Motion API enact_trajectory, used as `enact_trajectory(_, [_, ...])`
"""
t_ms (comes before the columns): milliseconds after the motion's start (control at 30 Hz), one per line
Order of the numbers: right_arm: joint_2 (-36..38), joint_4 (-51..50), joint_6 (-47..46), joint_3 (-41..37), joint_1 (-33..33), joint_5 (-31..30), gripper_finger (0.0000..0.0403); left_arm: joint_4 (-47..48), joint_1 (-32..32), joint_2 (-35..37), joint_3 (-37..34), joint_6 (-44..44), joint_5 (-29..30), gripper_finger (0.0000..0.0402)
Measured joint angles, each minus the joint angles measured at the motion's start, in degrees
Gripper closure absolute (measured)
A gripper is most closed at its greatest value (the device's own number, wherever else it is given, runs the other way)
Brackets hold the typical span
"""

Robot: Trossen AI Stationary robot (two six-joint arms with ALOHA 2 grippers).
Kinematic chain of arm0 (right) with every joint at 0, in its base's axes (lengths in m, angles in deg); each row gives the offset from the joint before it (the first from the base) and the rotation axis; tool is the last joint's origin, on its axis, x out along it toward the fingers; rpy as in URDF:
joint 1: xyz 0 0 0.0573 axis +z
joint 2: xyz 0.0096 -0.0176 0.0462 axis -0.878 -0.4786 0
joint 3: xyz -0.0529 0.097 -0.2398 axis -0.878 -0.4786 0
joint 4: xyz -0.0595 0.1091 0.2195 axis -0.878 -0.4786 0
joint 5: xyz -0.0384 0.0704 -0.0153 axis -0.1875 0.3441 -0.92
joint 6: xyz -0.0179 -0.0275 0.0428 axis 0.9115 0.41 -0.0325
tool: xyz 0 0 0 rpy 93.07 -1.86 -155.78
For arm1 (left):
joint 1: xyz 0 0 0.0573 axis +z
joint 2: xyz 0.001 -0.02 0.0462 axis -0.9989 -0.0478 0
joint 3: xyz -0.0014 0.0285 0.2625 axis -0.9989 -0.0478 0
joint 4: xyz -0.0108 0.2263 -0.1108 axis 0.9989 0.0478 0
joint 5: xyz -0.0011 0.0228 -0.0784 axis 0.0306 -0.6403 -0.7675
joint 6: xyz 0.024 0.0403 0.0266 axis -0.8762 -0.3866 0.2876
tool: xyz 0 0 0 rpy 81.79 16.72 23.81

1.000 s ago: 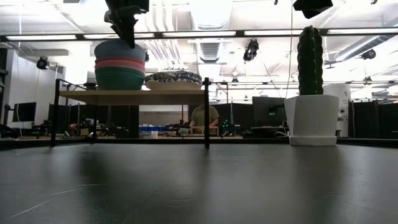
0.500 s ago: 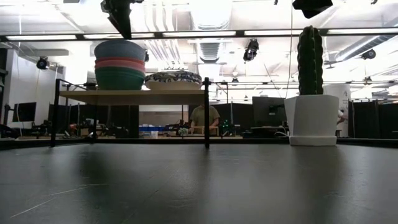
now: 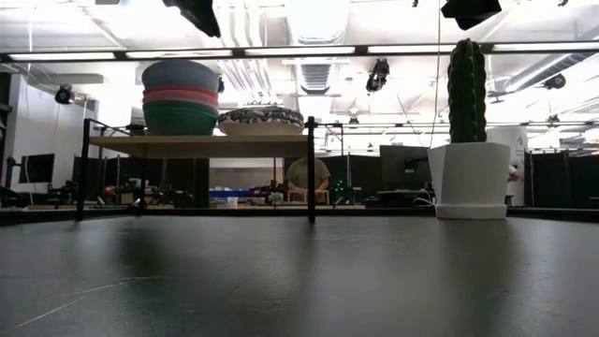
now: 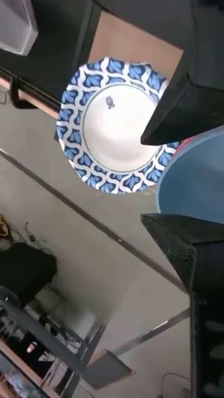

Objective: Place and stack bowls onto a shelf
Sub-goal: Stack the light blue bowl on top of the orange bowl on the shelf

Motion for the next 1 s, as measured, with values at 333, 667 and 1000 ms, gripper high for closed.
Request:
enact_trajectory(333, [0.00,0.02,-1.03,-0.10,0.00,0.00,0.0216,-21.78,1.84,8.56,-21.53,0.36,-0.02,0.0266])
enact_trajectory(667, [0.00,0.12,-1.39,-0.10,0.01,-0.02,0.0216,-51.90,2.68,17.24,-45.40,1.03,0.00,0.0292])
enact_trajectory(1000, [0.00,0.43,-1.42,-0.10,0.00,-0.02,0.0216,-54.43,2.68,17.28,-50.45,5.34,-0.04,0.0300])
